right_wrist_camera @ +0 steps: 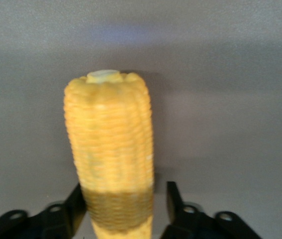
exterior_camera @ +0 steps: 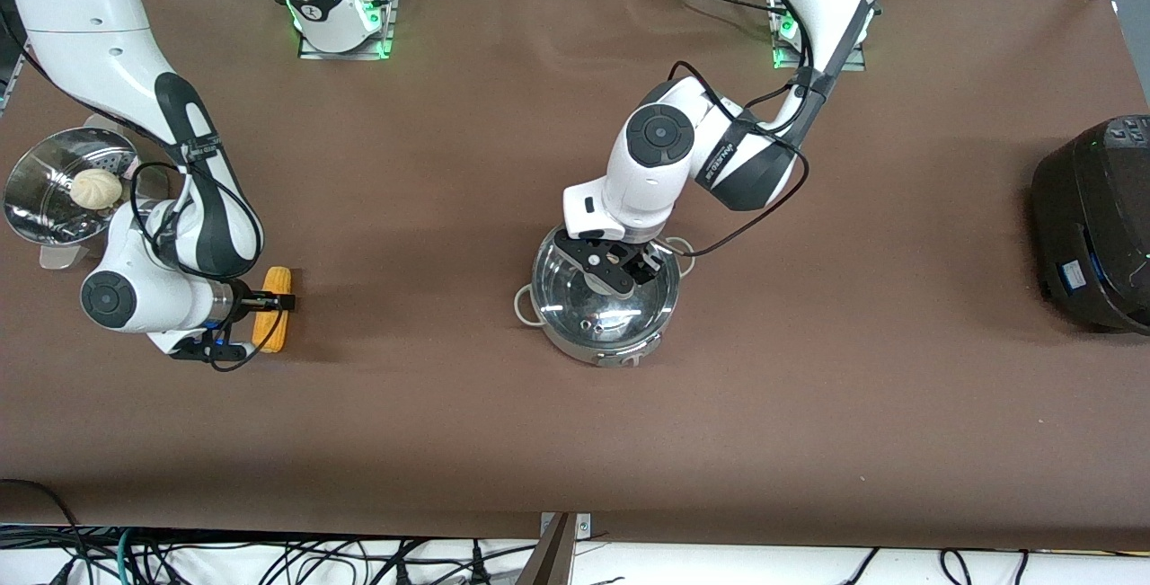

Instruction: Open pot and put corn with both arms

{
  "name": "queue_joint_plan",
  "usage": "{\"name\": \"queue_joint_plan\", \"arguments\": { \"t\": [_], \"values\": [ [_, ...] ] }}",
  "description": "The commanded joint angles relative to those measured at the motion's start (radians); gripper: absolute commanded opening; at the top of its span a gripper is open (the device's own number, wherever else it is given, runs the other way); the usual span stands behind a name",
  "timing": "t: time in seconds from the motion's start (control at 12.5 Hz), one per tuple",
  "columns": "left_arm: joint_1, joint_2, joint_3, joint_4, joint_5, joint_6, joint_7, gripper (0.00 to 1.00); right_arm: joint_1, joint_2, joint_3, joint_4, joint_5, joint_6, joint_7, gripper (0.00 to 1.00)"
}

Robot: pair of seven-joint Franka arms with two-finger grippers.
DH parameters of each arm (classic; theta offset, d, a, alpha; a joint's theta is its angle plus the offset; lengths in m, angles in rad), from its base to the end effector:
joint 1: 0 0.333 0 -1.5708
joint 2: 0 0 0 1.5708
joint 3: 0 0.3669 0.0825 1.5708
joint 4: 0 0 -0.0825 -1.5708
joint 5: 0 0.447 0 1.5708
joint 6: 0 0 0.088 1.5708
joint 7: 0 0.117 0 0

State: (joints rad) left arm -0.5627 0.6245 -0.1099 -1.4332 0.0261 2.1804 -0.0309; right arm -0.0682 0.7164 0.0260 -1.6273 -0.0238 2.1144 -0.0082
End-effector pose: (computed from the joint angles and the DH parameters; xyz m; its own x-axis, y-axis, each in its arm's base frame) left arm 0.6503 -0.4941 0.3431 0.8030 -0.5828 0.1244 -0.5913 -0.8052 0.0449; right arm 0.7391 -0.0344 0.1687 0.9736 -0.0229 -0.2270 -0.0240 -0.9997 -0.0019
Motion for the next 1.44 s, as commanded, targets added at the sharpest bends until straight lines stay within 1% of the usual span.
{"name": "queue_joint_plan", "arguments": {
  "t": [0.0, 0.08, 0.16, 0.24, 0.4, 0.48, 0.56, 0.64, 0.72, 0.8, 0.88, 0.96, 1.04, 1.2, 1.28, 1.36],
  "values": [
    [-0.005, 0.012, 0.003, 0.027, 0.014, -0.001, 0.0, 0.37, -0.004, -0.005, 0.008, -0.006, 0.005, 0.003, -0.018, 0.18],
    [-0.005, 0.011, 0.003, 0.028, 0.012, -0.001, 0.0, 0.29, -0.004, -0.005, 0.008, -0.005, 0.005, 0.003, -0.018, 0.13],
    [-0.003, 0.008, 0.003, 0.028, 0.011, -0.001, 0.0, 0.18, -0.002, -0.006, 0.009, 0.0, 0.007, 0.003, -0.018, 0.13],
    [-0.002, 0.001, 0.003, 0.03, 0.008, -0.005, 0.0, 0.11, -0.001, -0.008, 0.008, 0.003, 0.007, 0.003, -0.018, 0.13],
    [0.01, -0.029, 0.004, 0.03, 0.003, -0.011, -0.001, 0.1, 0.002, -0.017, 0.011, 0.009, 0.008, -0.002, -0.016, 0.13],
    [0.015, -0.046, 0.006, 0.03, 0.001, -0.017, -0.001, 0.08, 0.002, -0.029, 0.012, 0.014, 0.01, -0.011, -0.016, 0.13],
    [0.032, -0.063, 0.004, 0.03, -0.003, -0.043, -0.001, 0.08, 0.002, -0.04, 0.012, 0.024, 0.01, -0.028, -0.015, 0.13],
    [0.041, -0.083, 0.006, 0.03, -0.037, -0.057, -0.003, 0.08, 0.001, -0.052, 0.012, 0.046, 0.01, -0.056, -0.018, 0.13],
    [0.05, -0.106, 0.01, 0.03, -0.064, -0.08, -0.001, 0.08, 0.001, -0.066, 0.011, 0.072, 0.012, -0.086, -0.019, 0.13],
    [0.09, -0.138, 0.01, 0.03, -0.071, -0.13, -0.001, 0.08, 0.002, -0.081, 0.012, 0.101, 0.012, -0.129, -0.019, 0.13],
    [0.13, -0.181, 0.004, 0.028, -0.071, -0.175, 0.0, 0.11, 0.002, -0.101, 0.014, 0.137, 0.013, -0.184, -0.015, 0.13],
    [0.142, -0.228, 0.01, 0.022, -0.06, -0.223, 0.0, 0.11, 0.008, -0.121, 0.018, 0.17, 0.018, -0.245, -0.012, 0.13],
    [0.168, -0.259, 0.016, 0.011, -0.055, -0.273, 0.002, 0.1, 0.011, -0.144, 0.044, 0.202, 0.018, -0.302, -0.009, 0.14],
    [0.255, -0.279, 0.018, 0.01, -0.051, -0.335, 0.011, 0.11, 0.011, -0.189, 0.109, 0.265, 0.018, -0.404, 0.039, 0.15],
    [0.305, -0.275, 0.019, 0.01, -0.049, -0.355, 0.02, 0.13, 0.011, -0.199, 0.17, 0.297, 0.018, -0.451, 0.086, 0.15],
    [0.36, -0.269, 0.018, -0.01, -0.049, -0.358, 0.054, 0.14, 0.013, -0.204, 0.231, 0.337, 0.016, -0.488, 0.146, 0.15]
  ]
}}
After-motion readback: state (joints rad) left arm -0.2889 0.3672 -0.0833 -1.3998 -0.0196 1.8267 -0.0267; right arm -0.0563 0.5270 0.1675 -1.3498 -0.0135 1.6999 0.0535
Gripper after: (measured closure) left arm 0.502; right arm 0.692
